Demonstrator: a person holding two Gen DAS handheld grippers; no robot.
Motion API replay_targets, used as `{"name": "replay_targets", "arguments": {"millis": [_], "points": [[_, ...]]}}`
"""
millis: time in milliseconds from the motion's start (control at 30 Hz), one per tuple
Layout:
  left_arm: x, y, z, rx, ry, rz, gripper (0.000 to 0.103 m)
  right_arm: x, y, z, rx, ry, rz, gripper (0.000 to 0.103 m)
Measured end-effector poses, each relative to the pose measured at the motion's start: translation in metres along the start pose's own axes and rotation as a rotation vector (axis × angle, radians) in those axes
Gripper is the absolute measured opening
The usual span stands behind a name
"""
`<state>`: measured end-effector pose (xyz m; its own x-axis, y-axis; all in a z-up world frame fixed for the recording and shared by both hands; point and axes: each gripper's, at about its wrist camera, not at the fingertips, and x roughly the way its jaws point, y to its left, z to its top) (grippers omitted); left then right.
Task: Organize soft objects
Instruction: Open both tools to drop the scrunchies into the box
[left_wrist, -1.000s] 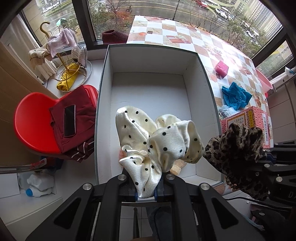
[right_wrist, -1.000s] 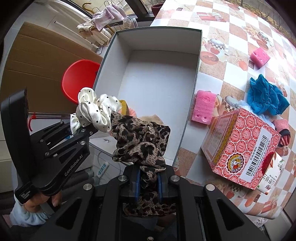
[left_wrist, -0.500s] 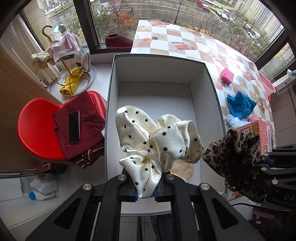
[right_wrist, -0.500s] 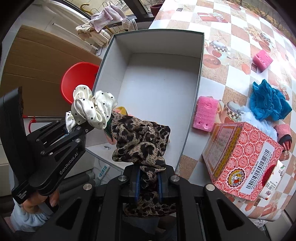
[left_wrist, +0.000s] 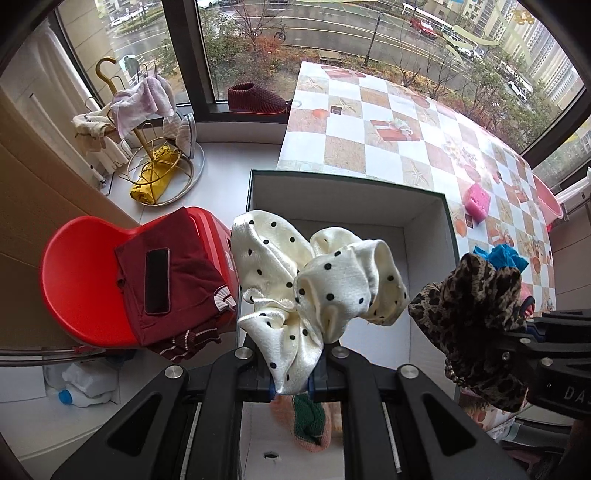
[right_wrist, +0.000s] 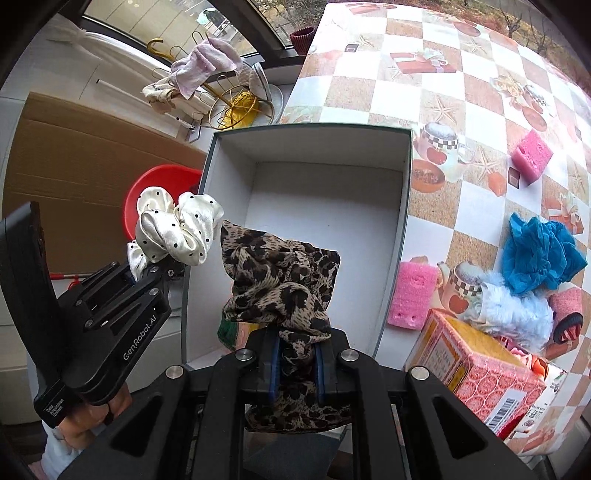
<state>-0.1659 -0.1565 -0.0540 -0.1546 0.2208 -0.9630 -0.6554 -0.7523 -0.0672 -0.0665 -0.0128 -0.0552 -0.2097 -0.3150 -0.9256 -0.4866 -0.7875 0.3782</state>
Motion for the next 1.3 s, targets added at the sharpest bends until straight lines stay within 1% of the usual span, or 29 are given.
{"name": "replay_targets", "arguments": {"millis": [233,467,500,533,567,600,633,667,700,733,767,800,833,867,900,933,1100,1300], "points": [[0.016,-0.005,0.022,-0.001,0.015,0.015,0.012,0.006,-0.003,0.025,0.022,-0.017,-0.011,0.015],[0.027,-0.016,0.029,0.017,0.025,0.016,0.012,0.011,-0.006,0.042,0.042,-0.039,-0.015,0.015],[0.027,-0.016,0.029,0.02,0.027,0.009,0.014,0.011,-0.007,0.044,0.043,-0.043,-0.018,0.015],[0.028,-0.017,0.03,0.023,0.03,0.003,0.022,0.01,-0.007,0.045,0.044,-0.047,-0.019,0.015],[0.029,-0.018,0.03,0.024,0.032,-0.001,0.035,0.01,-0.008,0.047,0.045,-0.049,-0.018,0.016],[0.029,-0.018,0.03,0.026,0.032,0.0,0.043,0.009,-0.008,0.048,0.046,-0.049,-0.017,0.017],[0.028,-0.019,0.029,0.029,0.029,0.003,0.061,0.009,-0.008,0.048,0.045,-0.052,-0.019,0.026],[0.027,-0.02,0.029,0.031,0.024,0.006,0.075,0.007,-0.009,0.048,0.044,-0.059,-0.022,0.049],[0.025,-0.02,0.029,0.029,0.011,0.011,0.08,0.006,-0.009,0.049,0.043,-0.066,-0.021,0.065],[0.024,-0.021,0.029,0.025,0.002,0.008,0.085,0.003,-0.009,0.049,0.045,-0.079,-0.037,0.089],[0.023,-0.021,0.029,0.021,0.002,0.004,0.088,0.001,-0.01,0.049,0.048,-0.094,-0.044,0.094],[0.024,-0.021,0.03,0.016,0.007,0.001,0.09,-0.002,-0.011,0.049,0.051,-0.107,-0.038,0.094],[0.024,-0.02,0.03,0.01,0.012,-0.002,0.1,-0.004,-0.012,0.049,0.057,-0.113,-0.033,0.094],[0.024,-0.02,0.031,0.003,0.014,-0.008,0.103,-0.007,-0.014,0.049,0.064,-0.118,-0.036,0.094],[0.025,-0.02,0.031,-0.002,0.019,-0.016,0.103,-0.01,-0.016,0.049,0.071,-0.126,-0.041,0.095],[0.025,-0.02,0.031,-0.007,0.025,-0.023,0.103,-0.014,-0.018,0.05,0.08,-0.133,-0.04,0.103],[0.017,-0.023,0.029,-0.024,0.025,-0.069,0.103,-0.043,-0.043,0.044,0.151,-0.17,0.0,0.102],[0.006,-0.039,0.027,0.0,0.047,-0.125,0.103,-0.078,-0.09,0.023,0.257,-0.198,-0.015,0.102]]}}
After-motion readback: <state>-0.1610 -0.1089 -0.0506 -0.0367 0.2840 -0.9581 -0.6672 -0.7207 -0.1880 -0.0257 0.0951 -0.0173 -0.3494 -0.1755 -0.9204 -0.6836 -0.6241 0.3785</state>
